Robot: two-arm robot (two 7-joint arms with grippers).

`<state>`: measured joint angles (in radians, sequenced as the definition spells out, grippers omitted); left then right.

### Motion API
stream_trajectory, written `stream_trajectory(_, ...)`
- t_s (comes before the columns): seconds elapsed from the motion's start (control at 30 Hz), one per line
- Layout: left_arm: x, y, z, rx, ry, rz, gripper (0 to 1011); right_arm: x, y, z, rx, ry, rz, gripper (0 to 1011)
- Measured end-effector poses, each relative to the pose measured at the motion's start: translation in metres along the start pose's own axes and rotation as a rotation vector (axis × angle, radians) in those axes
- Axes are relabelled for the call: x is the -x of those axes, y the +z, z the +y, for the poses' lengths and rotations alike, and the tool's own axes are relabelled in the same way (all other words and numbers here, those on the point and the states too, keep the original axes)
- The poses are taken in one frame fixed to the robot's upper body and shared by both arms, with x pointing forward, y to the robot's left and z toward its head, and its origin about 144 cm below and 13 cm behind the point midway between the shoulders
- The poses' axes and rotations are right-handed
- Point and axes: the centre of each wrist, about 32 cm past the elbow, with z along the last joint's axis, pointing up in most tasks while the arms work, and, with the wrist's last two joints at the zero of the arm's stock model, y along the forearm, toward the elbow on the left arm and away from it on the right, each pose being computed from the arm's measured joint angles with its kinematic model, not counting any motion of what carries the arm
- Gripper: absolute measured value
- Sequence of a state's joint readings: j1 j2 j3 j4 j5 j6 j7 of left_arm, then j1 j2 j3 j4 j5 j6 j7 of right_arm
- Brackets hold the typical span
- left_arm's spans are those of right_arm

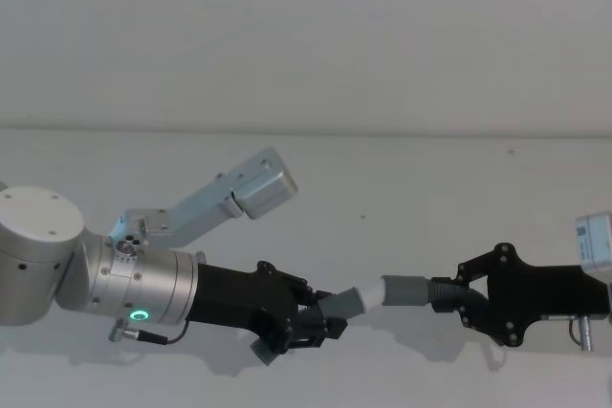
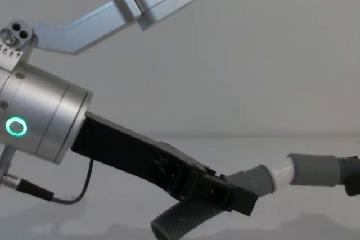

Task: Use both hands to pick up one end of the pipe from the table, align the ends, and insert them.

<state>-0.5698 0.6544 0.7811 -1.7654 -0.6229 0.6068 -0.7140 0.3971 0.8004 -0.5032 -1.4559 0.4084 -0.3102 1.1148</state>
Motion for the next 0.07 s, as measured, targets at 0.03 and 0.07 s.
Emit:
stream_trajectory(0.03, 0.0, 0.0, 0.0, 0.0, 0.0, 0.0, 367, 0.0, 0.0, 0.0, 0.0, 0.0, 0.0, 164)
stream_trajectory(0.07, 0.0, 0.0, 0.0, 0.0, 0.0, 0.0, 367, 0.0, 0.0, 0.0, 0.0, 0.0, 0.0, 164)
